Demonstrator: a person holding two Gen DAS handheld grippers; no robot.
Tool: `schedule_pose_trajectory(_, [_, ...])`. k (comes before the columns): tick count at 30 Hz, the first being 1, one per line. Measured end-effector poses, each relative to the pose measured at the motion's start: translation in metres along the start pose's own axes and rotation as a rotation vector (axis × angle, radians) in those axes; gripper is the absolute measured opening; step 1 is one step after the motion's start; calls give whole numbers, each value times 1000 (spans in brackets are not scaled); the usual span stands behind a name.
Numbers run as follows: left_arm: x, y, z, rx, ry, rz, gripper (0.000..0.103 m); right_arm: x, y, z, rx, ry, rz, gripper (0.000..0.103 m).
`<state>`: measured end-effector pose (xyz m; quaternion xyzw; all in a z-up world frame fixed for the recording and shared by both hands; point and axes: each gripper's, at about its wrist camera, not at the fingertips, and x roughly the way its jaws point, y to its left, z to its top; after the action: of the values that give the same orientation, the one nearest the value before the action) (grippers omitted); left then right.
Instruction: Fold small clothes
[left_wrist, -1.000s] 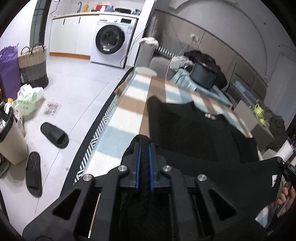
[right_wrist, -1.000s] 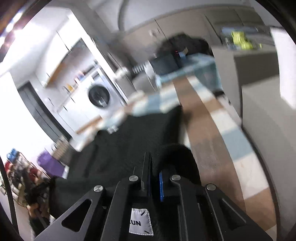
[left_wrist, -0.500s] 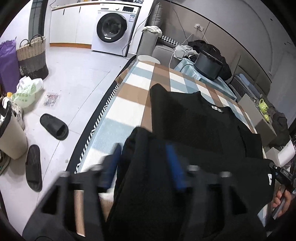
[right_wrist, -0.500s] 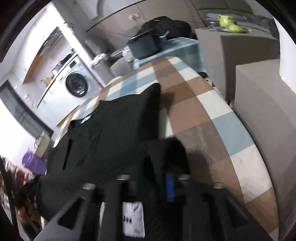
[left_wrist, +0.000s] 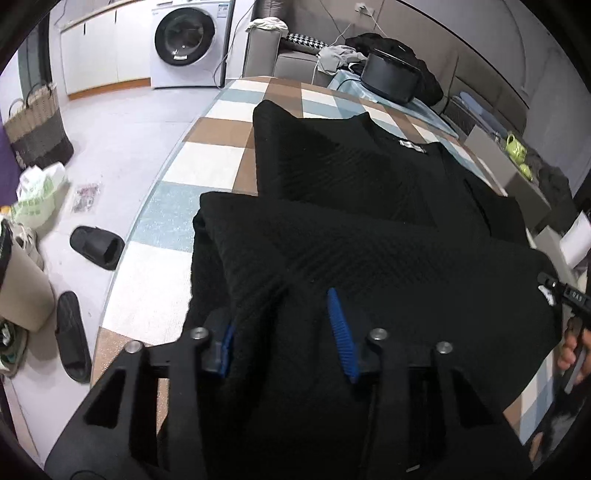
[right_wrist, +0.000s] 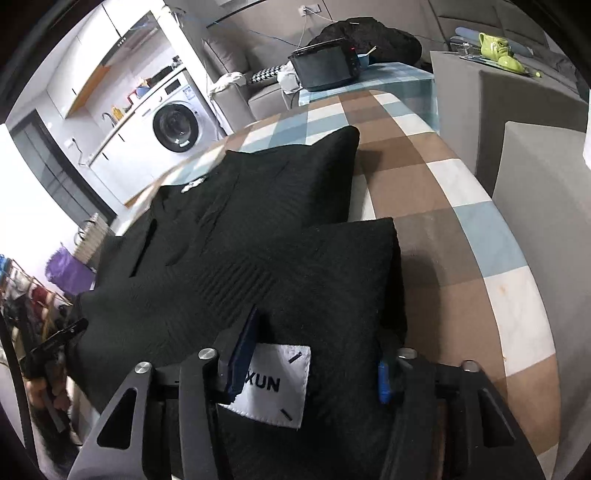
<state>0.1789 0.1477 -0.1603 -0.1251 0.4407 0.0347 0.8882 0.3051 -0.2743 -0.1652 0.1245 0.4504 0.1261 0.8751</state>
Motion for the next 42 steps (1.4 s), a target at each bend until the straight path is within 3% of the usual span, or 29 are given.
schedule_pose_trajectory(4, [-4,-4,-6,28,-2,2,33,0,6,-5,-38,13,-23,30])
schedule_pose_trajectory(21, [-61,9,-71,-4,-15,-37,34,-45,-1,-60,-28,26,11,30])
schedule_pose_trajectory(27, [-81,31,-70,-100,-67,-44,34,-68,-6,-56,-34,-33,14,33])
schedule_pose_trajectory(36, [-102,33,-70,-76,-93,-49,34,-91,-6,-59,-28,-79,71,33])
schedule_pose_trajectory(39, [-96,36,-66,-86,-88,-42,18,-90,-6,-59,-28,-86,76,32])
schedule_pose_trajectory(42, [-86,40,-61,-118,-94,-41,5,-82,-7,-59,-31,-70,49,22])
